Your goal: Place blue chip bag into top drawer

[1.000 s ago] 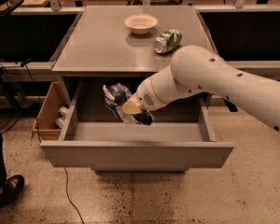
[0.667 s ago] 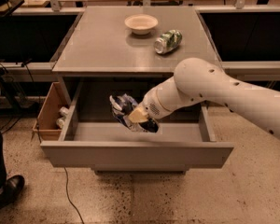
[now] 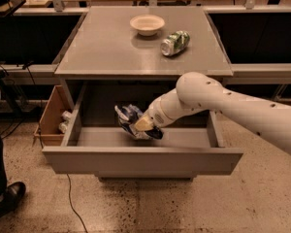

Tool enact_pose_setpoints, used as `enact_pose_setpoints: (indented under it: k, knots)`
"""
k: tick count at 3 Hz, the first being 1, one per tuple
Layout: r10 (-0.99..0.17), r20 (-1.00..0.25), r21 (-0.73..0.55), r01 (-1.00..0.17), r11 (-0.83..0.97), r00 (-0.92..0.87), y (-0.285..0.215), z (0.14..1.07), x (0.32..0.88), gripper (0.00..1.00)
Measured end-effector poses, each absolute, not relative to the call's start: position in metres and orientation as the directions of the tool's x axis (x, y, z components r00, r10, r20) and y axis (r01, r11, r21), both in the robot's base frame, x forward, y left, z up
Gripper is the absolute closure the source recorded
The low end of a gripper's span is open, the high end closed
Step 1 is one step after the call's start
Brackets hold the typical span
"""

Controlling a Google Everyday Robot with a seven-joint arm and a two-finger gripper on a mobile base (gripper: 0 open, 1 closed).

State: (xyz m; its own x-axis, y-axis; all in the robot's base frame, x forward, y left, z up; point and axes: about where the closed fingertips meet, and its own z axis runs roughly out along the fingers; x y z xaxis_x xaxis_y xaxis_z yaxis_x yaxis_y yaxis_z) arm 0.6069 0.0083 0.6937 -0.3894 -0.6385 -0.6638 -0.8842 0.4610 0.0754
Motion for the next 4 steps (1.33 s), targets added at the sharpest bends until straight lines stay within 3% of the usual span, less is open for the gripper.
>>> enact_pose_setpoints:
  k: [1,3,4]
  knots:
    - [-0.638,-0.677,0.067,-0.893,0.444,-0.368,0.015,0.677,0.626,0.82]
    - [-0.629,-0.695,0.08,-0.906,0.415,-0.349,0.036,0.663,0.645,0.35]
    - [-0.626,-0.694,0.103,-0.91,0.402,-0.356,0.049,0.663,0.647,0.04]
